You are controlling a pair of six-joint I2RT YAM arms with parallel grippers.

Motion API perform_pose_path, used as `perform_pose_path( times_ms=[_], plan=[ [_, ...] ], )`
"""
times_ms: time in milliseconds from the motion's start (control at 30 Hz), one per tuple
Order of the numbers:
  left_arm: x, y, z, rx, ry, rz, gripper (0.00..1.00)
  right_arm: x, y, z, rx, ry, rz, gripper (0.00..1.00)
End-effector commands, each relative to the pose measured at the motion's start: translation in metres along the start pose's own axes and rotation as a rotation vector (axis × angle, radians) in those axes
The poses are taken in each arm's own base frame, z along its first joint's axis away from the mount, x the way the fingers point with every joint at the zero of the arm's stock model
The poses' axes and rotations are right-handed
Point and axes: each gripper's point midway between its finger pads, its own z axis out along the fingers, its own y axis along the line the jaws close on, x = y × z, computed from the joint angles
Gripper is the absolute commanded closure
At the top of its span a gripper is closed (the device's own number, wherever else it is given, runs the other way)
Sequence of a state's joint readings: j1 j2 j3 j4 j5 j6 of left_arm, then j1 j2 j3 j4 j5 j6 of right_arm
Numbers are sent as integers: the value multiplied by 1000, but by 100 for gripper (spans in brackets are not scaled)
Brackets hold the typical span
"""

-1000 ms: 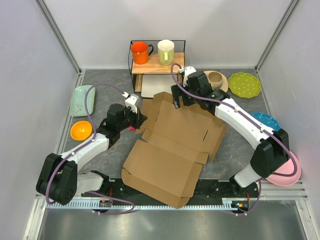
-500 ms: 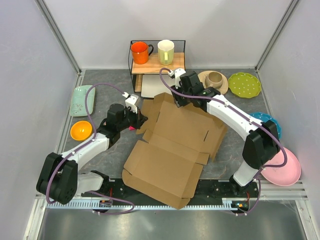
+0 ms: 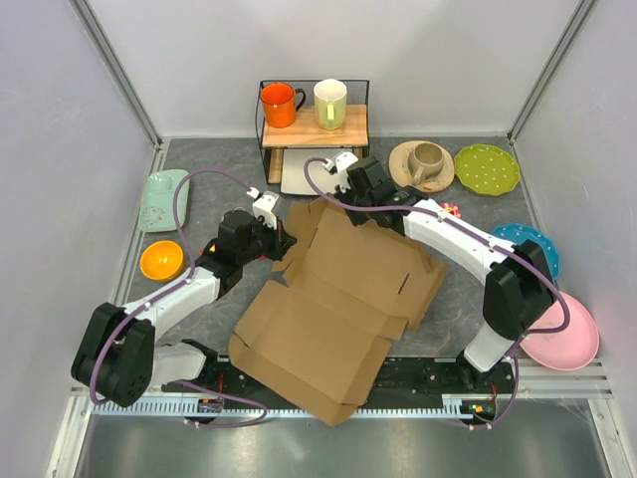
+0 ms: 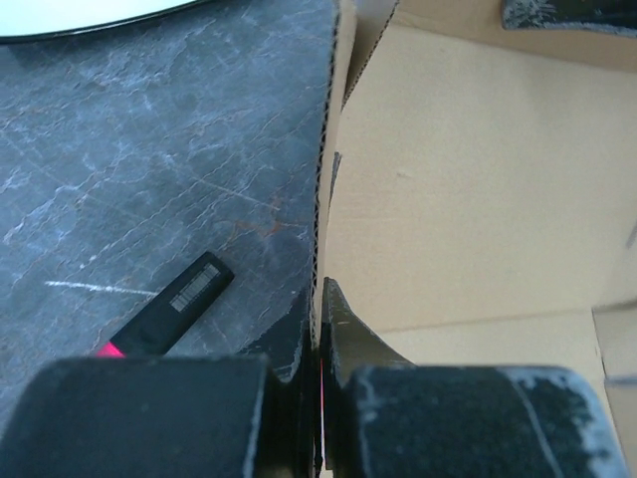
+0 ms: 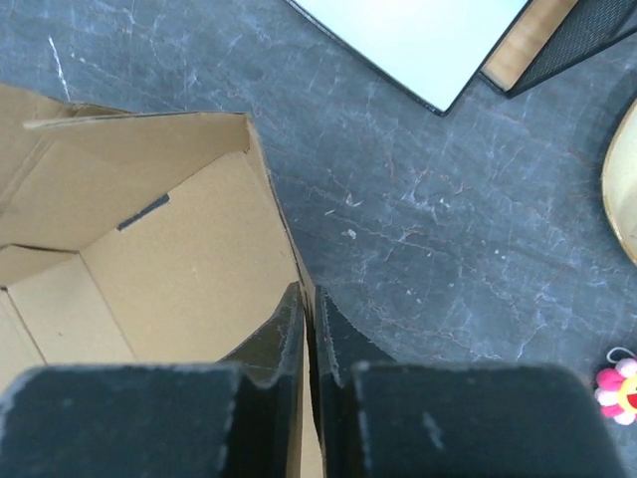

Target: Fold the paper box

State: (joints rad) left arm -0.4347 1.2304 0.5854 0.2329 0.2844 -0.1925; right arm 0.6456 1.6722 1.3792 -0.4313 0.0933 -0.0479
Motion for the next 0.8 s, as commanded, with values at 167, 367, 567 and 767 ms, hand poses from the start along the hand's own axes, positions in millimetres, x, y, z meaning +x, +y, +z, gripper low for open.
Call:
perform_pose_path(
  times_ms=[167,367,567,767],
  plan=[
    [-16,21,-23,-168,-104,-32,73,13,-29,-17,218,-13,0,100],
    [-17,24,-34,-200,-115,-21,62,-3,-15,-33,255,-49,-128,100],
    [-15,23,-41,-204,-132,-51,62,-17,-2,-41,295,-76,-273,100],
    [3,32,-43,-251,-91,-84,61,-8,14,-50,291,-77,-403,100]
  ],
)
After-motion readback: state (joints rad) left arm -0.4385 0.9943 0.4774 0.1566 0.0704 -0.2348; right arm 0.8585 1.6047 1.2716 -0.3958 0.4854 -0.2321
